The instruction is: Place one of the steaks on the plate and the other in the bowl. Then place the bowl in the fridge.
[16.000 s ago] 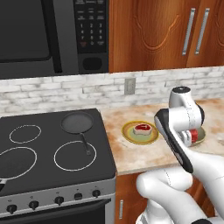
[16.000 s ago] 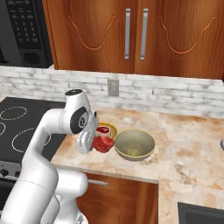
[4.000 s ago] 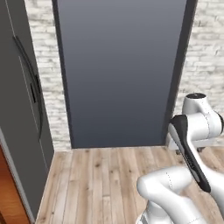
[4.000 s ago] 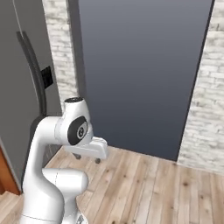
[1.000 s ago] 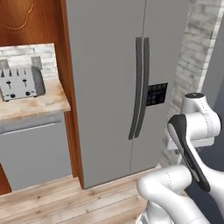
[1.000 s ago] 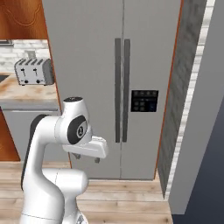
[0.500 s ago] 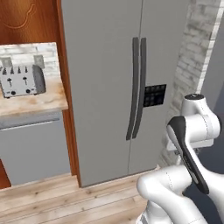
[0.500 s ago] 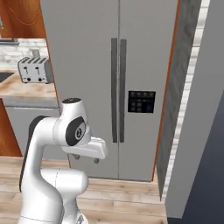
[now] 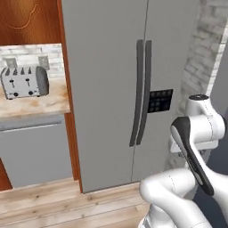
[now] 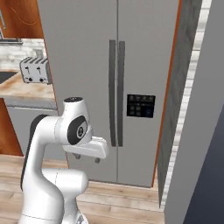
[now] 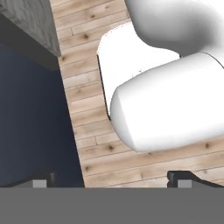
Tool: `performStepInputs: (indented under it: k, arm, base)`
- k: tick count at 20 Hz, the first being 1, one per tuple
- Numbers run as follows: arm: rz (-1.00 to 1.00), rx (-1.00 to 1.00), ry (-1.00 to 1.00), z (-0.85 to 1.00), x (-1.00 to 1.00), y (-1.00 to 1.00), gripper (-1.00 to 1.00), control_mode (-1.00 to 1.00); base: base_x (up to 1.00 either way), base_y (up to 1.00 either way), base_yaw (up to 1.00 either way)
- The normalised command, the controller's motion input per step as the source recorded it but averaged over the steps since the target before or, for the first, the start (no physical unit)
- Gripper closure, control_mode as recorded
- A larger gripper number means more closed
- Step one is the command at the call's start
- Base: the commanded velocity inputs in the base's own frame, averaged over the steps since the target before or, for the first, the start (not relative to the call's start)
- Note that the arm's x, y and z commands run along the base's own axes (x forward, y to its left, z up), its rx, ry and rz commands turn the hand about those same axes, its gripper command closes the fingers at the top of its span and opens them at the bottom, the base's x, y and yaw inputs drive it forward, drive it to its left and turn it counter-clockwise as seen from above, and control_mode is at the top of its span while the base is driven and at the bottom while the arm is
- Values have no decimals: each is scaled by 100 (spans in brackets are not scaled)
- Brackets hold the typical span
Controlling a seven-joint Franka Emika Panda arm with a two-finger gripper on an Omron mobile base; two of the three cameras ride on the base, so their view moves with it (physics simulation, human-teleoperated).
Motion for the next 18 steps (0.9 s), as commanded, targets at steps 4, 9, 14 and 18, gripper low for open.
performStepInputs:
  k: [4, 9, 14, 18]
  arm:
    - [0, 0, 0, 0, 0, 0, -100, 100]
    - [0, 0, 0, 0, 0, 0, -100, 100]
    - [0, 0, 0, 0, 0, 0, -100, 100]
    - [0, 0, 0, 0, 0, 0, -100, 100]
  base:
    - [29, 0, 31]
    - [18, -35, 4]
    - [42, -12, -4]
    - [28, 0, 0]
